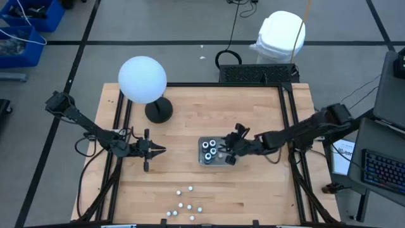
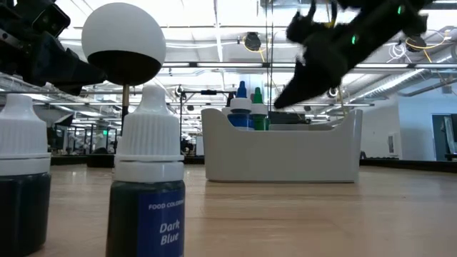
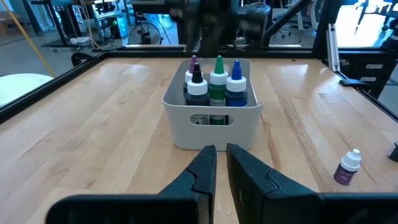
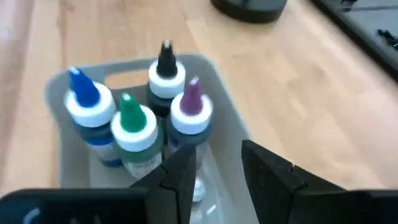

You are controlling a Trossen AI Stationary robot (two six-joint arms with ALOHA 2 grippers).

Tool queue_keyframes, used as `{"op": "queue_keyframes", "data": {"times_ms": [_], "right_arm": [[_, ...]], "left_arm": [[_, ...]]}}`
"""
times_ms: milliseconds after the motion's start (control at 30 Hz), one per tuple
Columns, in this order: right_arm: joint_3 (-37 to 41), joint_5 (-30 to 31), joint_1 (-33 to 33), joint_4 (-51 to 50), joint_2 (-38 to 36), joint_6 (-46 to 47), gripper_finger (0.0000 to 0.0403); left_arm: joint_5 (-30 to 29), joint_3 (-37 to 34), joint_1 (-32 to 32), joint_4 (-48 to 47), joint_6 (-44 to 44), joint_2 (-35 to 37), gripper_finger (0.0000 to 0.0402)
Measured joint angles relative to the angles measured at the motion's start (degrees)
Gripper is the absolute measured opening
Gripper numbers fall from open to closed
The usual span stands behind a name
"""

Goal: Pick & Place food coloring
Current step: Put the small dark purple food coloring bottle into the gray bin

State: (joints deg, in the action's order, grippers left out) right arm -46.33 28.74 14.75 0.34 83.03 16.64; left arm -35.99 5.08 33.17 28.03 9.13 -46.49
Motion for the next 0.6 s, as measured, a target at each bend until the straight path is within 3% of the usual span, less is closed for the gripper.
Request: {"op": "queue_keyframes", "data": {"times_ms": [133,233,467,600], "right_arm": [[-5.0,3.1,3.2,-9.6,-5.1,-0.5,0.0103],[-9.1,2.3,7.4,-10.0,-4.9,-2.8,0.0082],[-20.8,-2.0,17.3,-4.8,5.3,-8.1,0.0012],[-27.8,-3.7,20.9,-5.0,14.4,-9.9,0.0008]], "left_arm": [[0.0,0.0,0.0,0.0,0.0,0.0,0.0047],[0.0,0.0,0.0,0.0,0.0,0.0,0.0047],[0.0,0.0,0.0,0.1,0.5,0.0,0.0047],[0.0,0.0,0.0,0.1,1.5,0.0,0.0047]]}}
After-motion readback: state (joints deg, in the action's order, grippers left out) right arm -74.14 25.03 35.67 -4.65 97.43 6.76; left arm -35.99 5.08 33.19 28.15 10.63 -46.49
